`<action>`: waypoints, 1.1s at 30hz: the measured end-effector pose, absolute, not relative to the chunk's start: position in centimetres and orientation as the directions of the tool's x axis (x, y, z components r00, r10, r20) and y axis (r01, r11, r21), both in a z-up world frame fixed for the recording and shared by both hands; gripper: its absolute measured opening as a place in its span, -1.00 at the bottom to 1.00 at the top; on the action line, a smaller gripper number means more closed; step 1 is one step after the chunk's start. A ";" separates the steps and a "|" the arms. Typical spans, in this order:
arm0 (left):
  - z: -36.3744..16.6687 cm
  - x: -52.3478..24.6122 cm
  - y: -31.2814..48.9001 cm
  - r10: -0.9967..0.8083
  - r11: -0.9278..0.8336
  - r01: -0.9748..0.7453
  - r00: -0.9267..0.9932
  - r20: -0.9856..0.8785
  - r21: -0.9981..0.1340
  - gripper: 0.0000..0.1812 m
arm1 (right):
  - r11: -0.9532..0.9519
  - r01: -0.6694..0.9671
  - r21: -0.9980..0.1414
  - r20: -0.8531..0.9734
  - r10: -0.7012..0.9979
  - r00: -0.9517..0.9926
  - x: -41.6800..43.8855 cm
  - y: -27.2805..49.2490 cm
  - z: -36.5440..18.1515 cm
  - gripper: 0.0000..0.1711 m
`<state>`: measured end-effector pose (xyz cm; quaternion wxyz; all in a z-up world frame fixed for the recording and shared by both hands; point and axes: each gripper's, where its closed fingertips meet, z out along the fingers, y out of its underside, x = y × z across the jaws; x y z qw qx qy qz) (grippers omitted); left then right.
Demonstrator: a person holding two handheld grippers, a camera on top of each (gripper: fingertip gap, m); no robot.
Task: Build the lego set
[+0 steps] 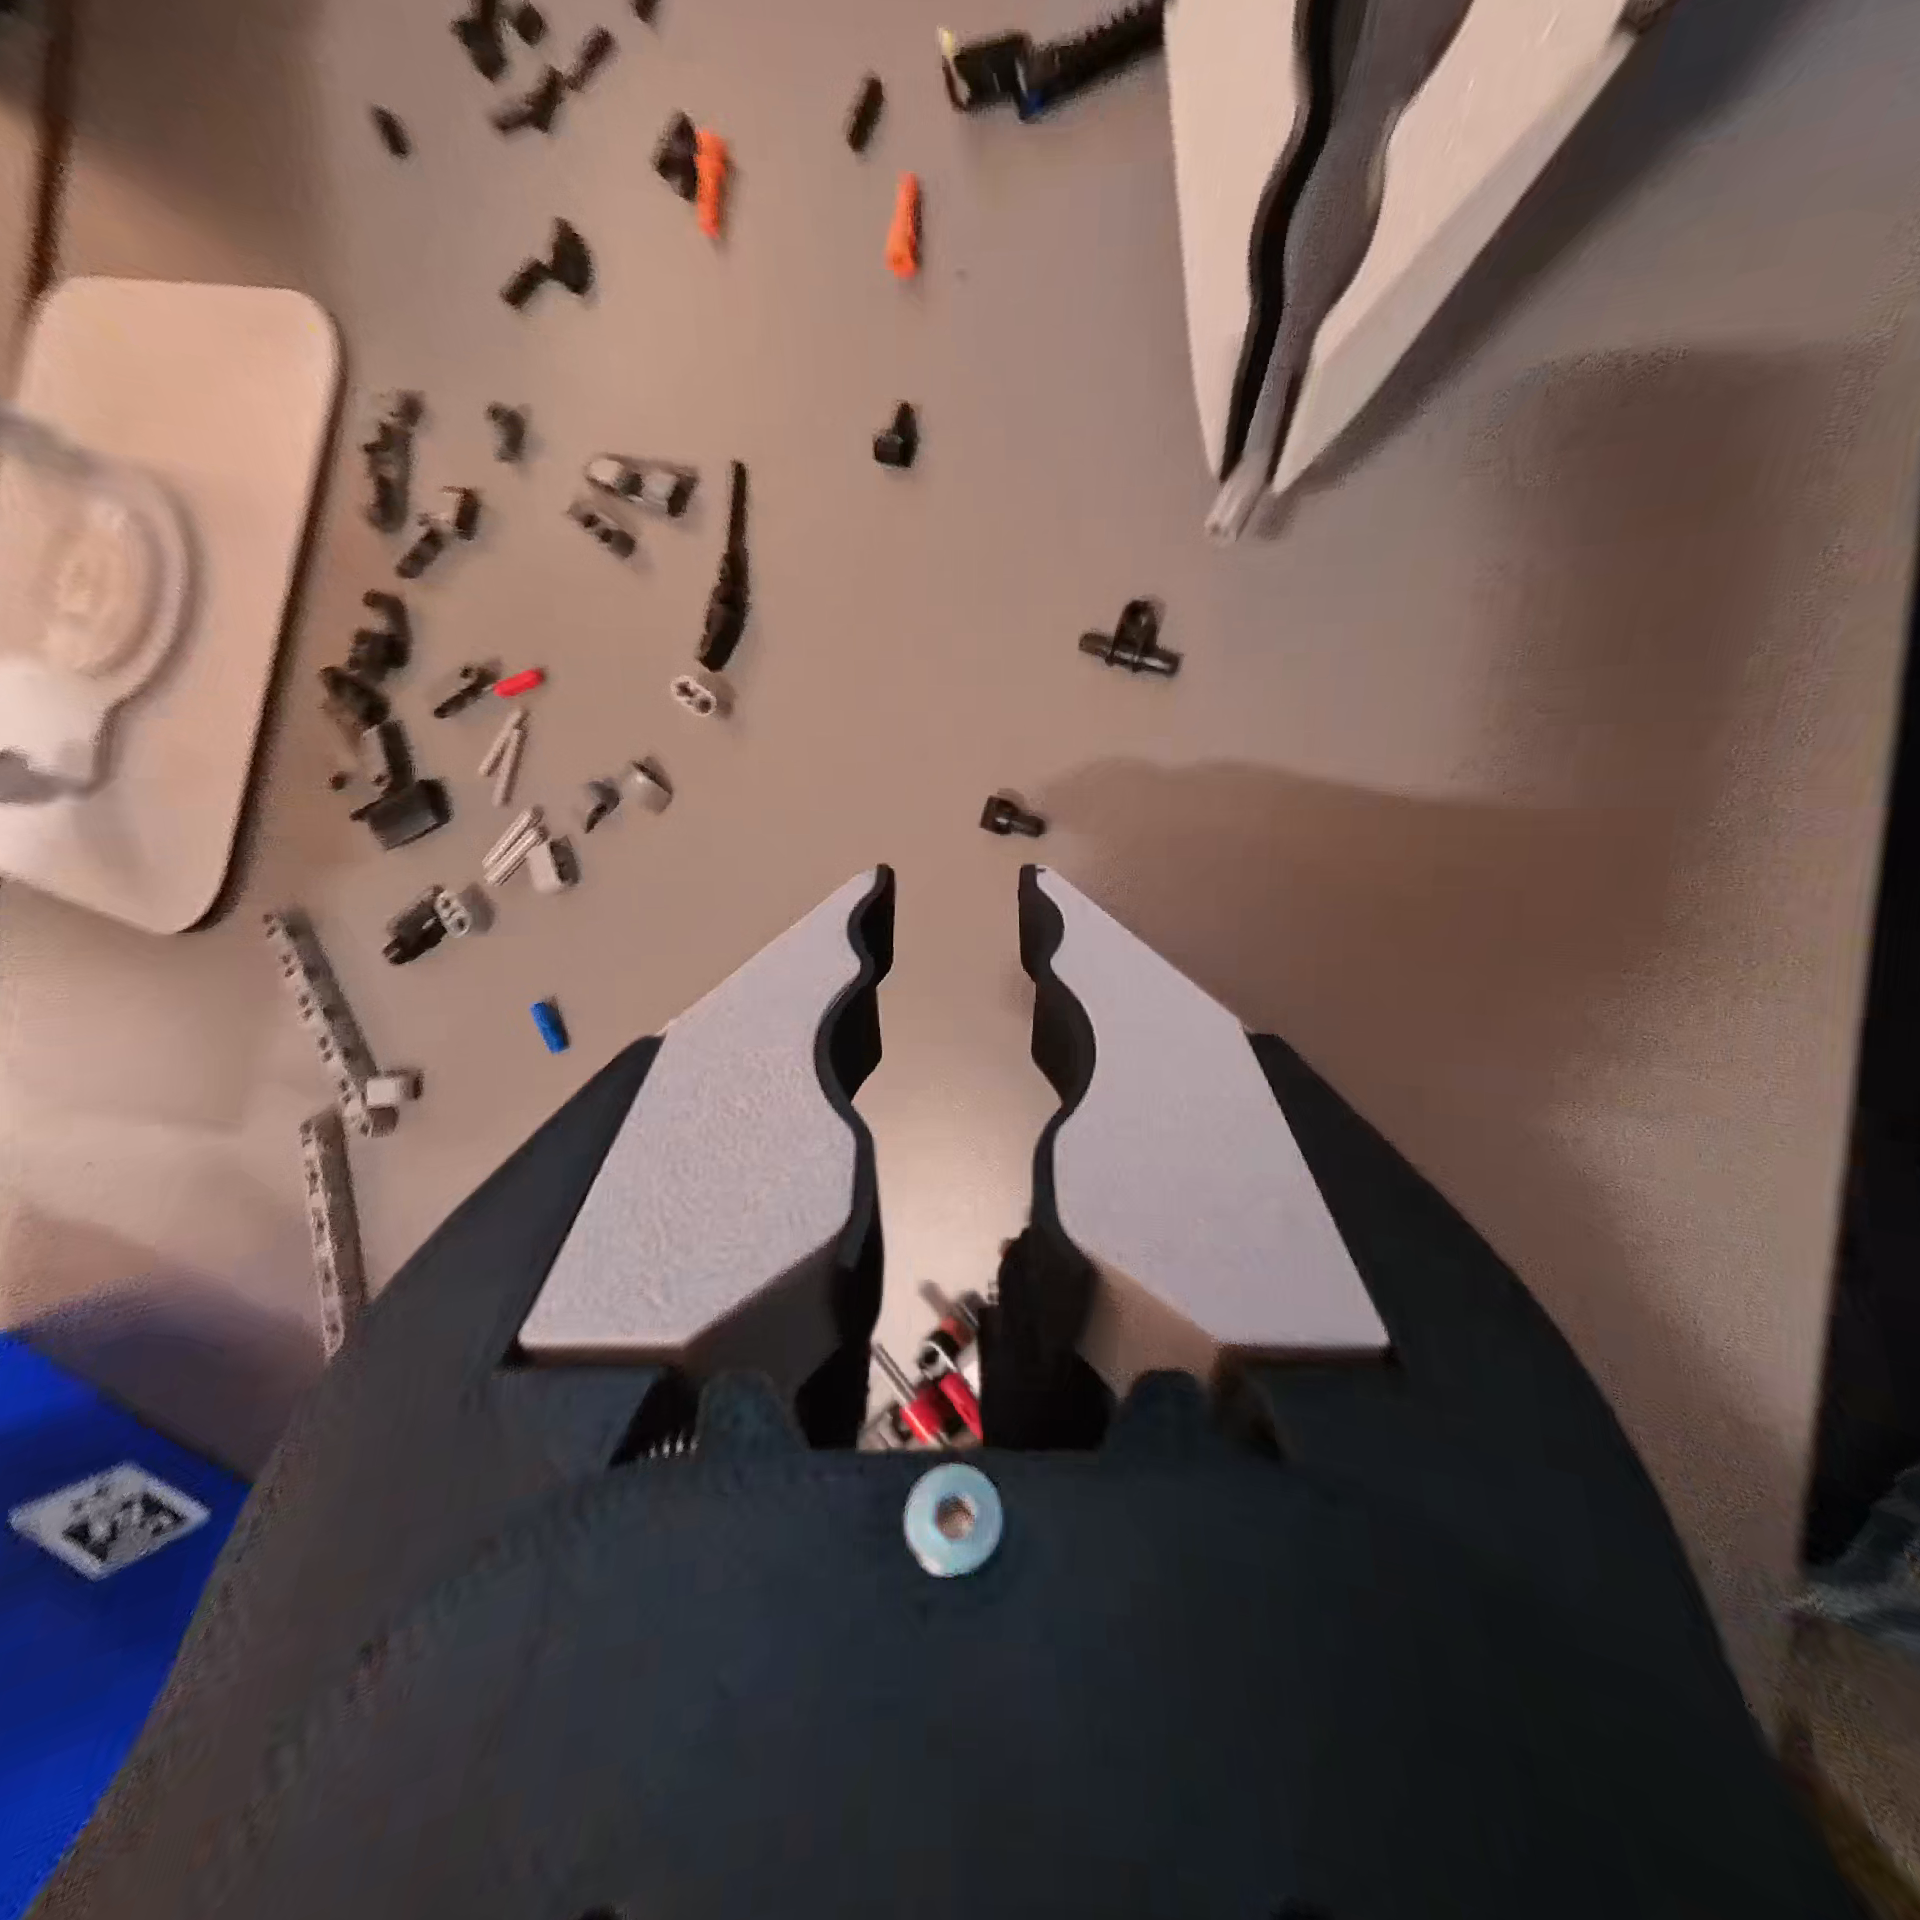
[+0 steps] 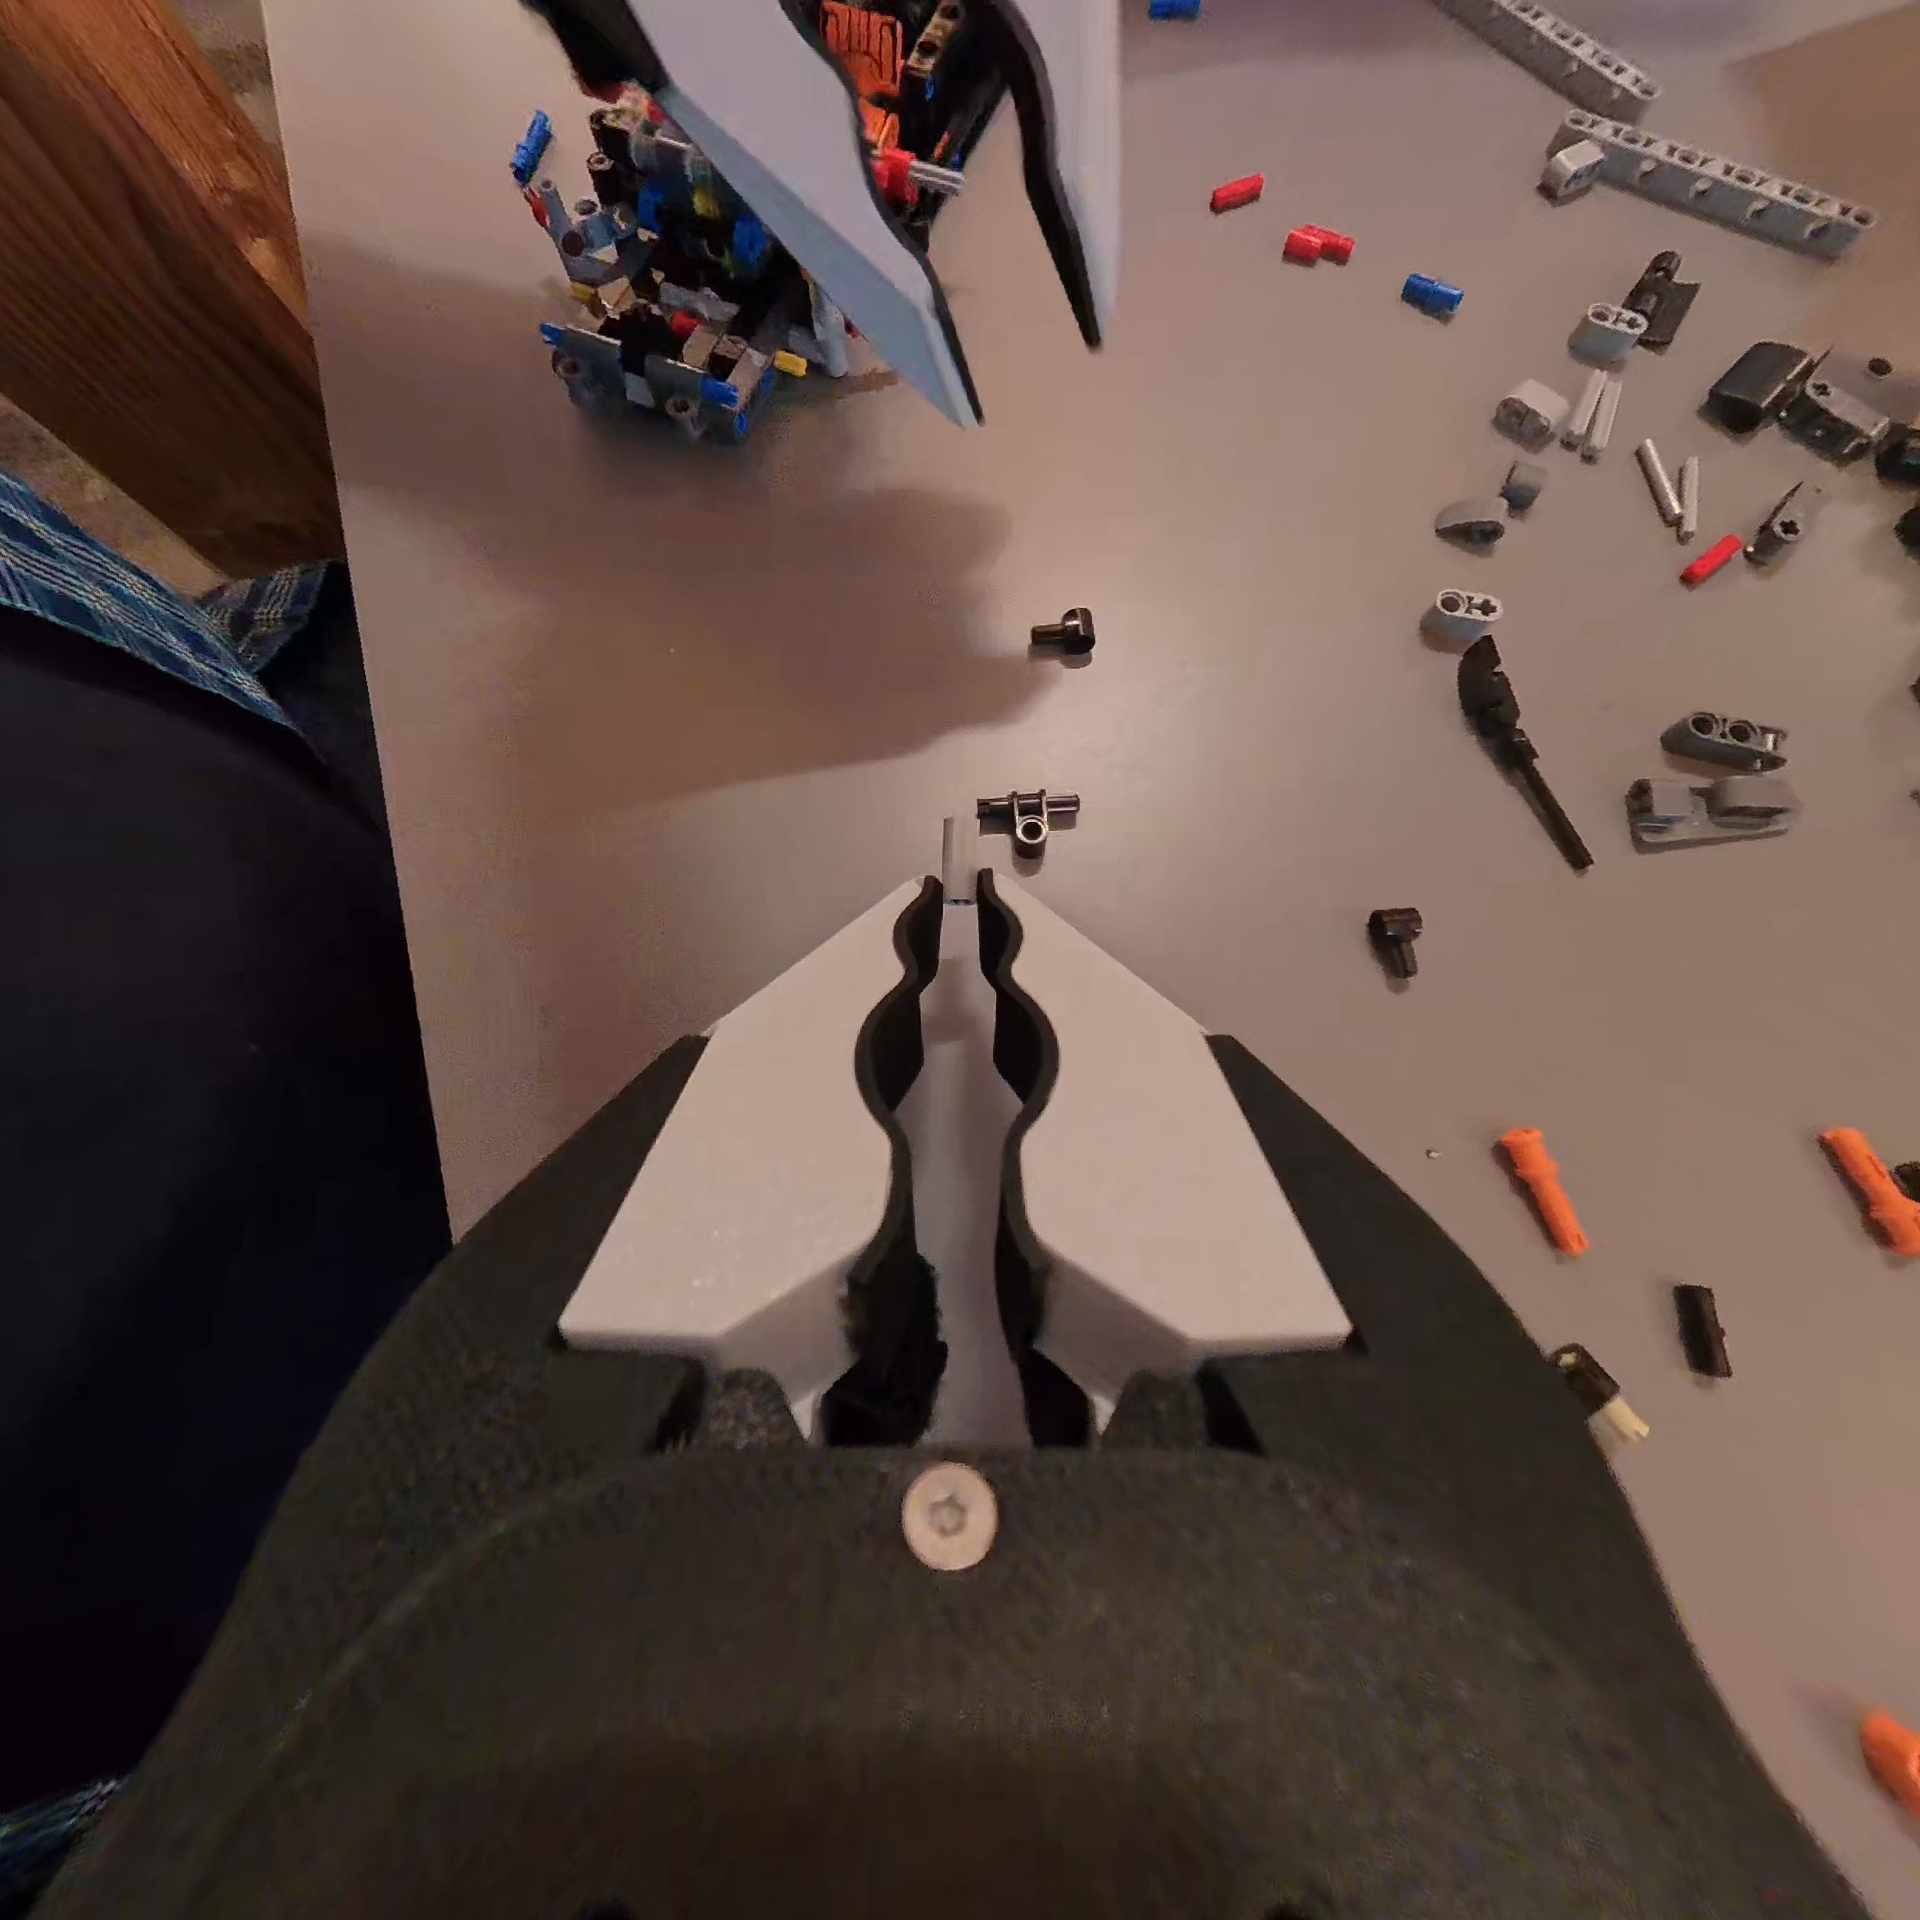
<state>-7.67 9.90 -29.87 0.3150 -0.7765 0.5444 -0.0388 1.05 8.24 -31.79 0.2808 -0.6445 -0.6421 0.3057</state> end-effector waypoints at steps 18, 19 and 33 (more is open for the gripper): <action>-34.9 -7.0 11.2 -0.961 -0.165 -0.869 0.248 -0.123 -0.467 -0.79 | -0.030 0.630 -0.776 -0.031 0.999 0.009 1.2 9.3 -31.5 -0.94; -34.9 -7.0 11.1 -0.961 -0.167 -0.866 0.250 -0.118 -0.471 -0.80 | -0.030 0.631 -0.775 -0.031 0.999 0.009 1.2 9.3 -31.5 -0.94; -35.0 -6.6 9.4 -0.964 -0.186 -0.864 0.252 -0.081 -0.467 -0.88 | -0.057 0.625 -0.779 -0.044 0.998 0.037 0.7 9.3 -31.1 -0.94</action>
